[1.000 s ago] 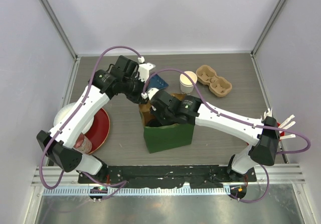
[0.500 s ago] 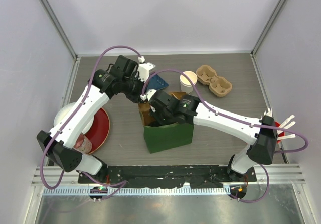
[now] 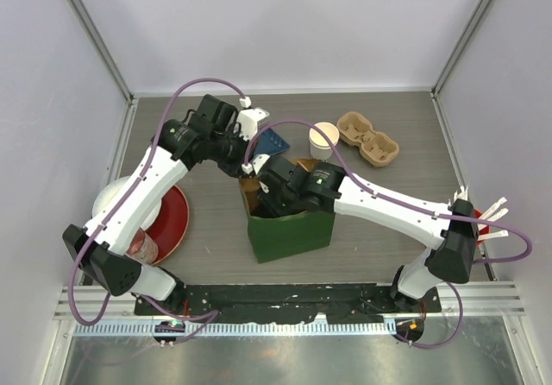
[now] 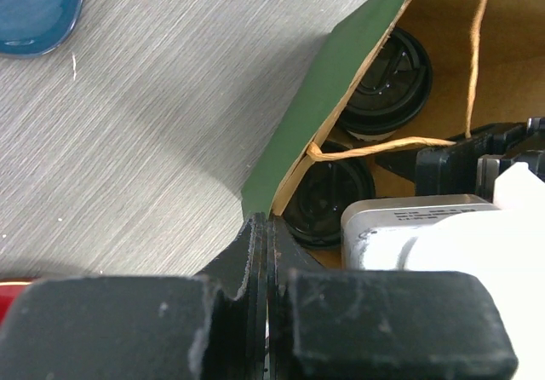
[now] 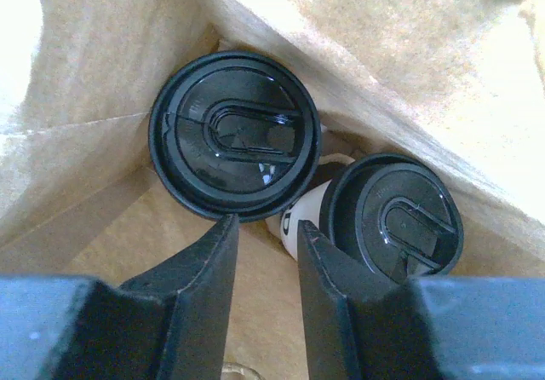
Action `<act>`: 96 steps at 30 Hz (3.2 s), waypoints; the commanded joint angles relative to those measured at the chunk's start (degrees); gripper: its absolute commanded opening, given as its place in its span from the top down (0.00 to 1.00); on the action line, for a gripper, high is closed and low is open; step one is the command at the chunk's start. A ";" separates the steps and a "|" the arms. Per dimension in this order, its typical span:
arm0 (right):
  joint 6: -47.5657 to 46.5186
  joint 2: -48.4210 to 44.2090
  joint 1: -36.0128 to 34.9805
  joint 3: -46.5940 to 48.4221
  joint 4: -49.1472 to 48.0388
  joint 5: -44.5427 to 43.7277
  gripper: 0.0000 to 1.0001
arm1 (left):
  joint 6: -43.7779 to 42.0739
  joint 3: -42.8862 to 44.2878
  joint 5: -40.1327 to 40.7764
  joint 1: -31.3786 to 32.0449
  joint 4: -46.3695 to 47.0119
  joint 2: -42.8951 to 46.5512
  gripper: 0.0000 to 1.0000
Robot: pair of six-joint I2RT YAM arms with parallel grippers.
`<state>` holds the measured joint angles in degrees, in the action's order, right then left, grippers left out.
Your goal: Pack the takeout coffee
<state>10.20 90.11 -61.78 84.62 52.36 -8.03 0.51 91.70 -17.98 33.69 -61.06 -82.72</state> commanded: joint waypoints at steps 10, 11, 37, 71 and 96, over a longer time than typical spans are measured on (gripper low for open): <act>0.09 -5.46 0.69 -1.47 -9.73 -1.55 0.34 | -3.50 2.08 -9.45 4.98 -0.82 2.47 1.00; 0.17 -5.90 0.69 -1.65 -10.08 -1.90 0.33 | -3.68 2.17 -9.44 5.07 -0.99 2.39 1.00; -1.14 -16.01 0.69 -4.64 -19.40 -1.20 0.21 | -6.31 1.99 -8.30 6.47 -2.40 2.03 1.00; -1.41 -21.37 0.61 -5.87 -25.46 14.36 0.21 | -6.49 1.99 -9.09 7.00 -3.19 1.07 1.00; -1.50 -22.69 0.69 -4.64 -21.60 8.30 0.19 | -6.93 2.16 -9.09 7.00 -3.54 0.89 1.00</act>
<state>9.23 68.16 -61.01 77.62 31.92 1.50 -5.65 93.30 -26.61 40.38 -64.29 -82.13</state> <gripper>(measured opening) 0.811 0.009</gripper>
